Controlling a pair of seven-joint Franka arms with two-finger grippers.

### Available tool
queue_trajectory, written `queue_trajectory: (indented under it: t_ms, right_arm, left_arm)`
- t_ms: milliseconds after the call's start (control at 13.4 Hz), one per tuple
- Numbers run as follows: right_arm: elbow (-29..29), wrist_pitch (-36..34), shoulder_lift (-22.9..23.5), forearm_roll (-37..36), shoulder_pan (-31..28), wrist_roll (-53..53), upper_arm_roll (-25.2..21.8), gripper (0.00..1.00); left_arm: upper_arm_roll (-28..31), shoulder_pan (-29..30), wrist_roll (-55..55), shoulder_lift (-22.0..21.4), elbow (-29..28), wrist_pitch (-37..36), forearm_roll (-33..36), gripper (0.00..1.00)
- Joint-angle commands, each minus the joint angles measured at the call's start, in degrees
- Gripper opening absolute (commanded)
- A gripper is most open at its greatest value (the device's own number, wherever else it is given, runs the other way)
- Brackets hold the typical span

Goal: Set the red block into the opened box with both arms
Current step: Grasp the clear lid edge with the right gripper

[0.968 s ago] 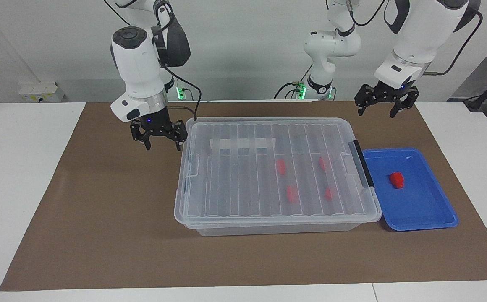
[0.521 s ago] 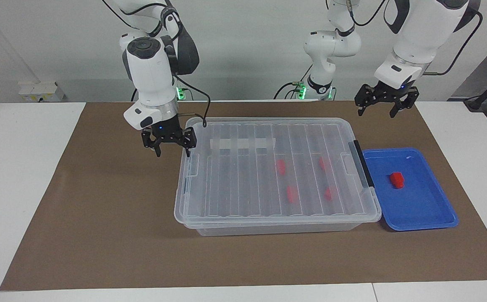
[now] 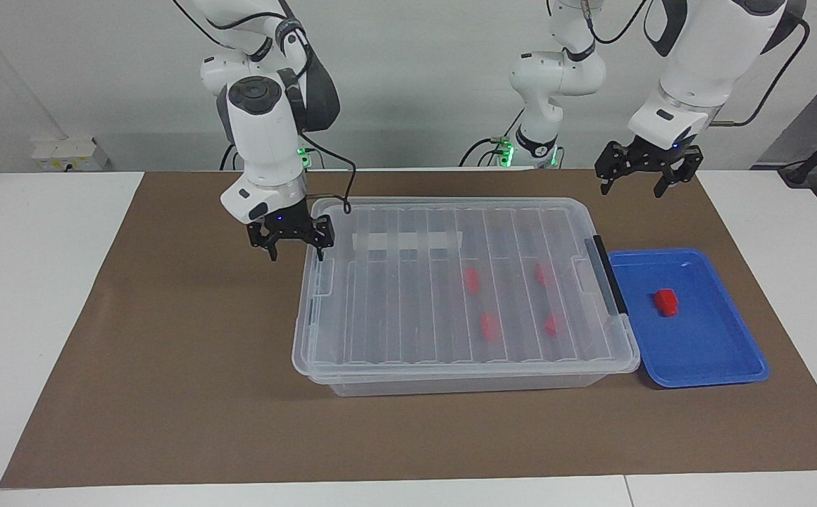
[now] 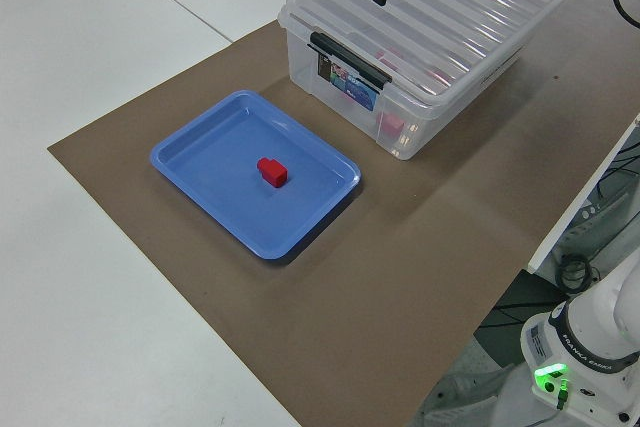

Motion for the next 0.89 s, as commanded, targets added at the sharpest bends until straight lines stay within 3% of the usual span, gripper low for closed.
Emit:
queue_trajectory:
  t_ms: [0, 819]
  right_arm:
    - [-3.29, 0.62, -2.63, -1.14, -0.01, 0.63, 0.05, 0.95]
    - [-6.81, -2.28, -5.8, -3.07, -3.7, -8.59, -0.04, 0.95]
  left_arm:
    - [0.15, 0.2, -0.1, -1.59, -1.81, 0.55, -0.8, 1.0]
    - [0.15, 0.2, -0.1, -1.59, -1.81, 0.46, -0.8, 1.0]
